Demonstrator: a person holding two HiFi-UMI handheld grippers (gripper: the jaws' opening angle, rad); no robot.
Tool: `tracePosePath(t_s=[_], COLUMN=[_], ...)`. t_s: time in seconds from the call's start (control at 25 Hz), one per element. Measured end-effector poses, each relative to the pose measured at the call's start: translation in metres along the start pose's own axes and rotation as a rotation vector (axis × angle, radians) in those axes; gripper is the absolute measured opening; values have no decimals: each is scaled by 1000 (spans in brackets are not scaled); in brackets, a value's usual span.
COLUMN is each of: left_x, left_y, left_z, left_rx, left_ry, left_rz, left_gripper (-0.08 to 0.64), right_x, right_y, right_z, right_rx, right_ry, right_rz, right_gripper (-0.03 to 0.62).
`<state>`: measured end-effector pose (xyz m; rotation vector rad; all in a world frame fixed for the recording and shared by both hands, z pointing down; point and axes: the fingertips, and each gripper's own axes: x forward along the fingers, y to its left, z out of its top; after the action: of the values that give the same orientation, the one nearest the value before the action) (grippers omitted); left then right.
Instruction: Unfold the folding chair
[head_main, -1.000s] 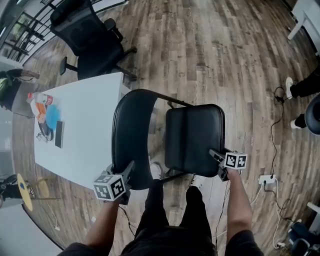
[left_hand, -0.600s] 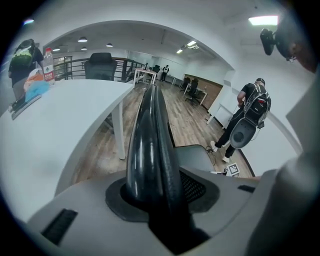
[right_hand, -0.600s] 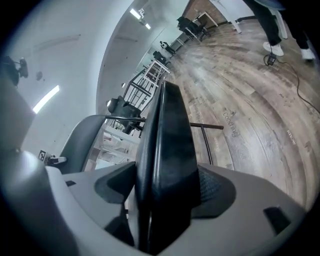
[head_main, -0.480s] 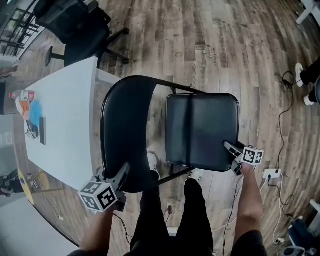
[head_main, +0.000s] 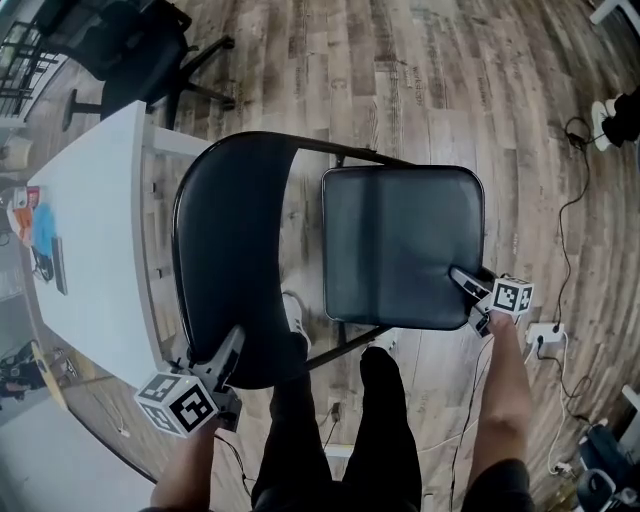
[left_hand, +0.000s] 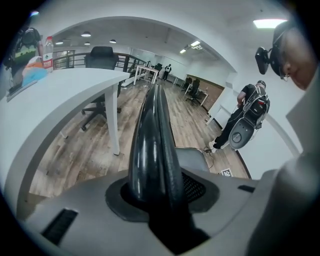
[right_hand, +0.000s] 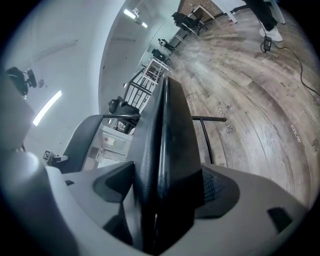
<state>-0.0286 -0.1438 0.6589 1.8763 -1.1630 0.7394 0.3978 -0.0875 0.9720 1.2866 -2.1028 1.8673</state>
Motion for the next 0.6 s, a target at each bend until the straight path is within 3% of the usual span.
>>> tracePosePath(t_s=[0.32, 0.6], left_x=[14, 20], left_y=[-44, -61], left_z=[0, -3], left_rx=[17, 39], left_ry=[25, 29], left_rz=[22, 41], left_gripper=[152, 150], right_x=[-6, -6], right_y=[-44, -50], right_z=[-7, -8], right_rx=[16, 47], right_ry=[11, -7], right_rz=[5, 36], right_gripper=[362, 364])
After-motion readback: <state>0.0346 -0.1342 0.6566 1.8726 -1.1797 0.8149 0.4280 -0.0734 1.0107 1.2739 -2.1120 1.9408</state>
